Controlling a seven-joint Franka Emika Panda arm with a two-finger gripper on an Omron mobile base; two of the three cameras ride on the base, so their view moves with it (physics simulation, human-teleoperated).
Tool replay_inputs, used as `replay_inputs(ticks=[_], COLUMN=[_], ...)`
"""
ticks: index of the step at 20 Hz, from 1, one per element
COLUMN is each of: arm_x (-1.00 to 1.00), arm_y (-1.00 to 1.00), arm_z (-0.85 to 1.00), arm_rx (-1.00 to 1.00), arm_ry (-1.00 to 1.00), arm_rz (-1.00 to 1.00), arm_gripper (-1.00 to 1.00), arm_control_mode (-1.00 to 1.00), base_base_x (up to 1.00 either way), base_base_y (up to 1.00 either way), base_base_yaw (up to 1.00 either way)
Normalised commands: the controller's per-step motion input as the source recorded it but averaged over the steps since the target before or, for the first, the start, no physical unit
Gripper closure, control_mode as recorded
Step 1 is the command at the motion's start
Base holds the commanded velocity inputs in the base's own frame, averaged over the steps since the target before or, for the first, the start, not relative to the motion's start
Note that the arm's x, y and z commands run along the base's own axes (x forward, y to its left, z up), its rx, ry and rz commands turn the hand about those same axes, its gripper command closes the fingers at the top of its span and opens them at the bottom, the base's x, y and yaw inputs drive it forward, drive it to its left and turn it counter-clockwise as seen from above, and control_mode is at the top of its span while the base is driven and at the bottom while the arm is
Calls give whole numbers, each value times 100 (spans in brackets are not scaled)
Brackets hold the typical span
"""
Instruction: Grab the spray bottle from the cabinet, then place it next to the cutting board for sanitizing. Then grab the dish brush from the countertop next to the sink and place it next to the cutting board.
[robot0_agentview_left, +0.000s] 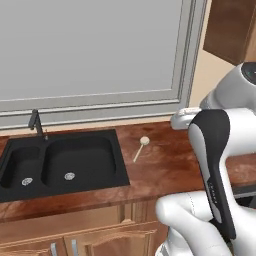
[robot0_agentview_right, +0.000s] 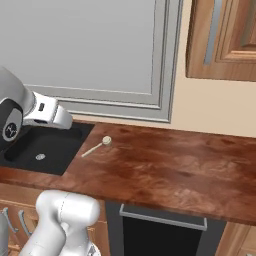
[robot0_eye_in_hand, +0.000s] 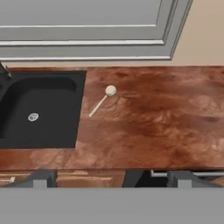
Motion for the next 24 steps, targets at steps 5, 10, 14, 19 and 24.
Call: replay_inputs(ticks=[5,10,14,19,24], arm_x=[0,11,57,53,84], arm_y=[0,7,21,9,17], arm_z=[0,-5,-43,-71,-55], arm_rx=[0,0,4,3,4], arm_ry=[0,2,16,23,32], arm_rz=[0,0,-1,-2,-9], arm_gripper=[-100,-100,-100,-100,-100], arm_control_mode=[100,-100,-100,-100,-100], base_base_x=[31,13,0,0,0], base_base_y=[33,19,0,0,0], base_base_yaw=[-6,-1,0,0,0])
